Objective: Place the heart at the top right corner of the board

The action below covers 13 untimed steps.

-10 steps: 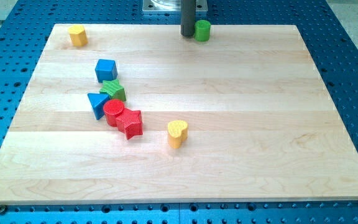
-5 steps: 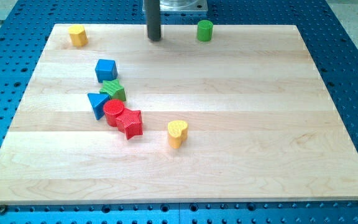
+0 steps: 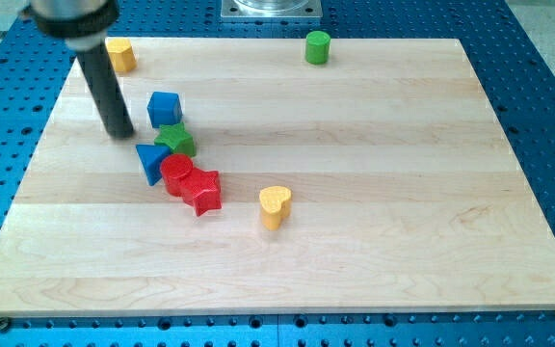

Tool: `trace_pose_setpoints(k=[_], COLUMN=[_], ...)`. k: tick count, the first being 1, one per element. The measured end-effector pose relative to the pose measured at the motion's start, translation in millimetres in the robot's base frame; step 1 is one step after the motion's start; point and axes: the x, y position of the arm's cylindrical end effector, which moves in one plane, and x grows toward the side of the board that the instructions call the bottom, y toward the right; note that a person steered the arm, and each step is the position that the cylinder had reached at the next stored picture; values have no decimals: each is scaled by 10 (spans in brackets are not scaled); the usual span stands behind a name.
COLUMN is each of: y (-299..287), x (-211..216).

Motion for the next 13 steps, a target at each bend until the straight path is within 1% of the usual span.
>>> trace_pose_setpoints(k=[1, 2, 3, 6, 7, 8, 10, 11, 12, 13], y=[339, 983, 1212, 1310, 1310, 1435, 2212, 1917, 1572, 1820], x=[801, 1132, 1272, 1582, 1582, 1567, 1441, 1244, 1359, 852])
